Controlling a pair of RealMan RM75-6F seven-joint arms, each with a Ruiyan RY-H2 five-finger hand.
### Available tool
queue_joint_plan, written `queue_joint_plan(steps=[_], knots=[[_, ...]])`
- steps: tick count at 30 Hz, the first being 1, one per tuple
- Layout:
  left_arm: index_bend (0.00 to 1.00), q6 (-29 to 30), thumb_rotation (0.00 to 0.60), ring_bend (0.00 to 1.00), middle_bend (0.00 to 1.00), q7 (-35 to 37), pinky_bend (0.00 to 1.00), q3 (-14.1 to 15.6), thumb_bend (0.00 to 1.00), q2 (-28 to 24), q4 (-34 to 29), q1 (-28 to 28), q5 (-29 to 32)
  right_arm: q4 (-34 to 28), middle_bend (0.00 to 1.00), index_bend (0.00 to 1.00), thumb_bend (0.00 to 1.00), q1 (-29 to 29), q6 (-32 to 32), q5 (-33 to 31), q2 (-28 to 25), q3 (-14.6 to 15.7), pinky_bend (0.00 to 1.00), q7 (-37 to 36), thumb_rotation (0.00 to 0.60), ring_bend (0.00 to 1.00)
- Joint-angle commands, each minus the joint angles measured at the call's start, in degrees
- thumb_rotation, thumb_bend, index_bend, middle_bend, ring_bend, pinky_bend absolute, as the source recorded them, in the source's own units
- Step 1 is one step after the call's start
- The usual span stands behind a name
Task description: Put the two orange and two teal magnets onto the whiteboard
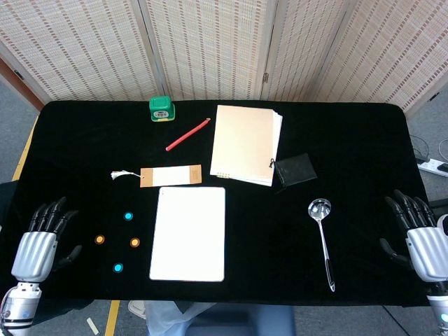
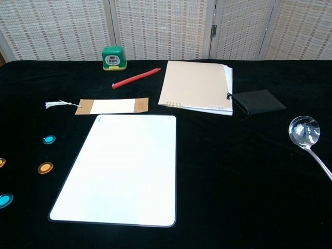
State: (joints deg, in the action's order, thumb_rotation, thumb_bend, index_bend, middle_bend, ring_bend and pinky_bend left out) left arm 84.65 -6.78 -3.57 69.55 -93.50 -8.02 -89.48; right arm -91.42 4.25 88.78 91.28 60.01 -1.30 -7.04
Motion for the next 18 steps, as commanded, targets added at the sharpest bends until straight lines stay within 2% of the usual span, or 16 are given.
queue_joint_plan(steps=[1, 9, 18], knots=[[0.34, -3.3, 0.600, 0.02, 0.09, 1.2, 0.00, 0.3, 0.30, 0.5, 2.2, -2.3, -0.8, 0.2, 0.00, 0.00, 0.37, -0.2, 0.2, 0.0, -0.1, -0.1, 0.00, -0.4, 0.600, 0.00], [0.38, -11.9, 0.600, 0.02, 0.10, 1.9, 0.00, 1.9, 0.32, 3.0, 6.9, -5.8, 1.4, 1.6, 0.00, 0.00, 0.37, -0.1, -0.6, -0.3, 0.6, -0.1, 0.00, -1.6, 0.600, 0.00], [0.39, -17.9, 0.600, 0.01, 0.10, 2.1, 0.00, 2.4, 0.32, 6.5, 11.6, -7.8, 5.4, 1.8, 0.00, 0.00, 0.37, -0.4, -0.4, -0.1, 0.4, -0.1, 0.00, -2.0, 0.600, 0.00]])
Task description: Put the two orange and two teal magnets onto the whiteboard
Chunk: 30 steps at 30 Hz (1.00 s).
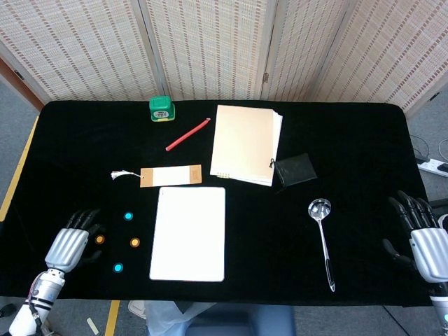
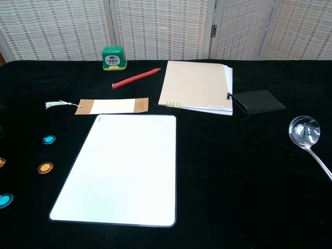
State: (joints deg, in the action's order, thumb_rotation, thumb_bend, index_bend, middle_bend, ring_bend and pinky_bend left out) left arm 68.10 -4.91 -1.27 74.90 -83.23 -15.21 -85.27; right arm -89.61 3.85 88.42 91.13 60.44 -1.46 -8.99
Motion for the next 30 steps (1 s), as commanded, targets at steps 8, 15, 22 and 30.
queue_joint_plan(steps=[8, 15, 22, 30], knots=[[0.39, -5.5, 0.600, 0.00, 0.10, 0.9, 0.00, -0.4, 0.33, 4.3, 5.7, -2.3, 4.4, -0.2, 0.00, 0.00, 0.37, -0.1, -0.1, 0.1, 0.0, 0.0, 0.00, 0.1, 0.600, 0.00], [0.39, -9.4, 0.600, 0.00, 0.10, 0.5, 0.00, -1.1, 0.36, 5.4, 8.0, -3.9, 8.1, -0.5, 0.00, 0.00, 0.37, -0.2, -0.2, 0.0, -0.1, 0.0, 0.00, 0.4, 0.600, 0.00], [0.40, -10.6, 0.600, 0.00, 0.10, 1.0, 0.00, -1.2, 0.36, 6.2, 9.7, -4.6, 9.3, -0.6, 0.00, 0.00, 0.37, -0.4, -0.2, -0.1, 0.0, -0.1, 0.00, 0.5, 0.600, 0.00], [0.42, -9.7, 0.600, 0.00, 0.10, 1.9, 0.00, -0.9, 0.36, 6.4, 10.3, -4.4, 9.3, -0.8, 0.00, 0.00, 0.37, -0.5, -0.2, -0.2, -0.1, -0.2, 0.00, 0.6, 0.600, 0.00]])
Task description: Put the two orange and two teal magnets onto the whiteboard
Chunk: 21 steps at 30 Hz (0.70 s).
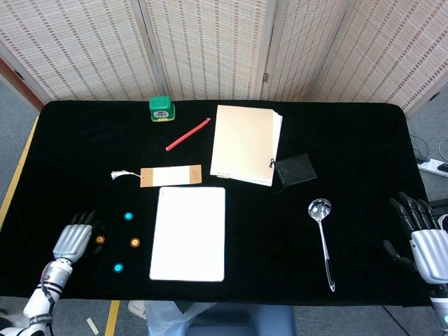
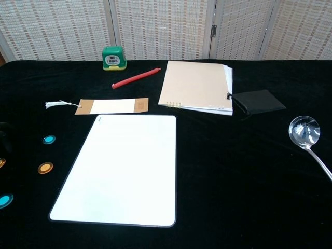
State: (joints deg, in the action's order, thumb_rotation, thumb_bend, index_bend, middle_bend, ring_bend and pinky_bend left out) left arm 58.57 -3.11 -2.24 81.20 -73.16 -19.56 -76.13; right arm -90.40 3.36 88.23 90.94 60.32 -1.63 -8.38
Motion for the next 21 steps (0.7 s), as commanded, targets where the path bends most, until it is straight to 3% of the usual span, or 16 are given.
queue_joint_plan(steps=[1, 21], knots=[[0.42, -0.3, 0.600, 0.00, 0.10, 0.1, 0.00, 0.2, 0.36, 0.1, 0.4, 0.0, 0.3, 0.0, 0.00, 0.00, 0.37, 0.0, -0.1, 0.0, 0.0, 0.0, 0.00, 0.0, 0.600, 0.00], [0.49, -0.9, 0.600, 0.00, 0.10, 2.3, 0.00, 0.8, 0.41, 1.1, 2.5, -0.3, 0.4, -0.6, 0.00, 0.00, 0.37, -0.5, 0.3, -0.1, -0.1, -0.1, 0.00, 0.2, 0.600, 0.00]])
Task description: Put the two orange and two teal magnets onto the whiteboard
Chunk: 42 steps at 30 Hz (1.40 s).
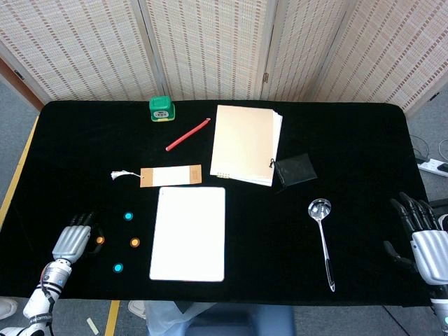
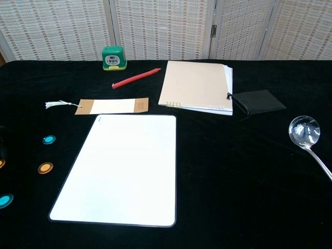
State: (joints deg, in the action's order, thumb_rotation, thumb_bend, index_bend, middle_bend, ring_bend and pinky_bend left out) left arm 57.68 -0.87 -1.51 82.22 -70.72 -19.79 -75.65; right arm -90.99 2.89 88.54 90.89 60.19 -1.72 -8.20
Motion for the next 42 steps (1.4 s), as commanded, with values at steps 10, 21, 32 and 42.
queue_joint_plan(steps=[10, 21, 32, 42], knots=[[0.52, 1.9, 0.600, 0.00, 0.11, 1.0, 0.00, -0.3, 0.42, -0.6, -2.9, -0.5, -1.9, -0.4, 0.00, 0.00, 0.37, -0.2, 0.2, 0.0, -0.1, -0.1, 0.00, 0.3, 0.600, 0.00], [0.52, 0.2, 0.600, 0.00, 0.11, -0.1, 0.00, -2.1, 0.42, -1.4, -12.3, -5.6, -5.2, -0.1, 0.00, 0.00, 0.37, -0.6, 0.5, -0.3, -0.3, -0.2, 0.00, -0.2, 0.600, 0.00], [0.52, -4.8, 0.600, 0.00, 0.11, -9.0, 0.00, -4.4, 0.42, 2.1, -16.5, -12.1, -2.6, 1.2, 0.00, 0.00, 0.37, -0.7, 0.0, -1.2, -0.3, -0.4, 0.00, -1.7, 0.600, 0.00], [0.50, -8.0, 0.600, 0.00, 0.11, -15.6, 0.00, -6.9, 0.42, 6.9, -13.0, -16.8, 3.6, 1.8, 0.00, 0.00, 0.37, -0.4, -0.6, -1.6, -0.1, -0.7, 0.00, -2.3, 0.600, 0.00]])
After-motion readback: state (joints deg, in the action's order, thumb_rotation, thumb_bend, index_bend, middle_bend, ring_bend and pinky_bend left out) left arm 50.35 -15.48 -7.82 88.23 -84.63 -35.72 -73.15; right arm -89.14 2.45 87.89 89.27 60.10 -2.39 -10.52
